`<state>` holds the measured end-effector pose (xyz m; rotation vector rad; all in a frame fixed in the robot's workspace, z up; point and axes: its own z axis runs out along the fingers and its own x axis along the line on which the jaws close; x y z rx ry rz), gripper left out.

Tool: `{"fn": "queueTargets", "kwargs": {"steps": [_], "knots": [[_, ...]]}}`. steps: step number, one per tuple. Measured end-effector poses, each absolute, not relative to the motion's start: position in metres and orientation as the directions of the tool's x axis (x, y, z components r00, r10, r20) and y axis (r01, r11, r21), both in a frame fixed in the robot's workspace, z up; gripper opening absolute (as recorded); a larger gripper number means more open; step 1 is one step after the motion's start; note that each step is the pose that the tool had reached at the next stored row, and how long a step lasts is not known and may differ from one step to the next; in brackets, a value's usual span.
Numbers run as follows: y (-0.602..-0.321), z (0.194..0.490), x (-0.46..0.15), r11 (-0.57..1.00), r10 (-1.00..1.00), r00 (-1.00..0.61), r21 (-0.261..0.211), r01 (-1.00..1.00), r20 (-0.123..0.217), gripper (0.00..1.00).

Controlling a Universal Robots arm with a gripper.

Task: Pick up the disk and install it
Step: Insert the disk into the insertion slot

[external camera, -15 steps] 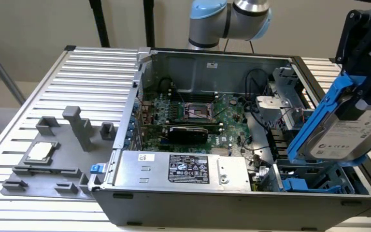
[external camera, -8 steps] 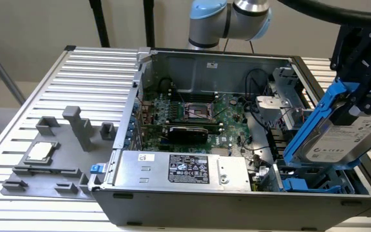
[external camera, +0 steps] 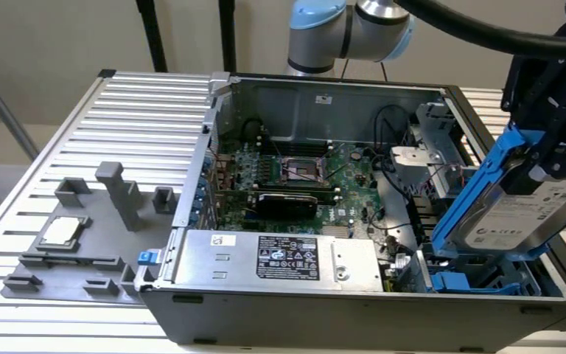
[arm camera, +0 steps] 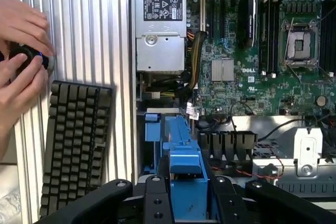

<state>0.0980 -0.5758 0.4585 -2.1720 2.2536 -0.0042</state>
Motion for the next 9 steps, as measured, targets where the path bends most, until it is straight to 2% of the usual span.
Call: {"fn": "queueTargets", "kwargs": {"steps": [9], "knots": [[-0.5759,0.4509,0.0999,0.032,-0.999,-0.031,-0.01,-0.999,-0.006,0.0]]}}
